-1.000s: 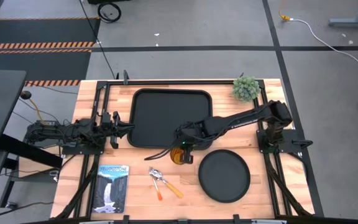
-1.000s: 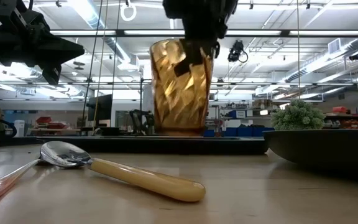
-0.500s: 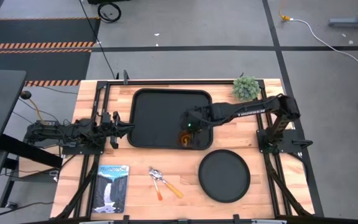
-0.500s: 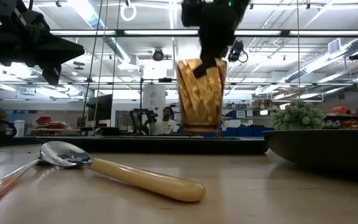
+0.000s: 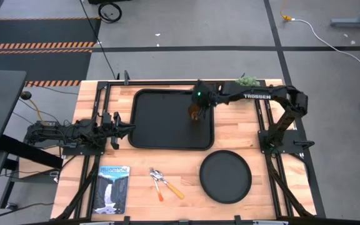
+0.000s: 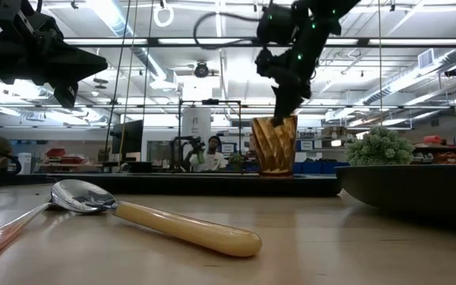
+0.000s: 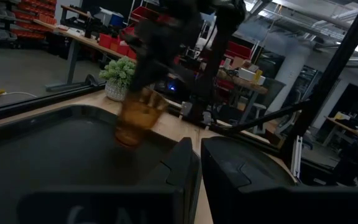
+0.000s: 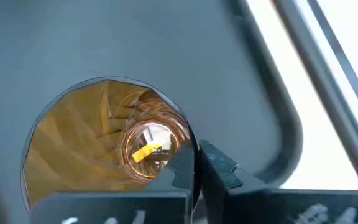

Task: Pick and place plate/cup/fork/spoon on tray
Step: Put the yellow cup on the black serving tray

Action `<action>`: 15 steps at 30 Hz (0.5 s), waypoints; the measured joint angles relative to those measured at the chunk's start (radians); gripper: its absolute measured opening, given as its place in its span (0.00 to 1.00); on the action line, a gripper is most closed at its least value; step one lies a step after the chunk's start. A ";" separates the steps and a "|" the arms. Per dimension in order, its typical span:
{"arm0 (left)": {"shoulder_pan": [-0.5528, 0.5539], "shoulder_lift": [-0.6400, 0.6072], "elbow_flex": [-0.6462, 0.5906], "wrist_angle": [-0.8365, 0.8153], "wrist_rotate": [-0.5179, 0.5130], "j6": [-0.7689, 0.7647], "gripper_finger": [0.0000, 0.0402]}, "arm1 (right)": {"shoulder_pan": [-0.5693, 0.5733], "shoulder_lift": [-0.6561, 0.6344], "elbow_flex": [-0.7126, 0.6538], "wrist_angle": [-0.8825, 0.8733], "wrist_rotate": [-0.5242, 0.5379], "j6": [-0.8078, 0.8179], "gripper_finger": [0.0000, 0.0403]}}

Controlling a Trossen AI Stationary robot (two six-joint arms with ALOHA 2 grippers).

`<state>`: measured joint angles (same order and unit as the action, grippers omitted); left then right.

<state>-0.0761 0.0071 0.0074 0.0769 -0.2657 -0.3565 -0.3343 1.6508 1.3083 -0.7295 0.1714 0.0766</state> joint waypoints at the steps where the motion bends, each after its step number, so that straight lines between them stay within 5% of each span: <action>1: 0.000 0.000 0.000 0.000 0.000 0.000 0.11 | -0.021 0.000 0.000 0.006 0.002 0.008 0.04; 15: 0.000 0.000 0.000 0.000 0.000 0.002 0.11 | -0.231 0.000 0.000 0.048 -0.066 -0.019 0.04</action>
<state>-0.0761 0.0071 0.0074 0.0769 -0.2657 -0.3549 -0.5648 1.6505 1.3083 -0.6811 0.1055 0.0577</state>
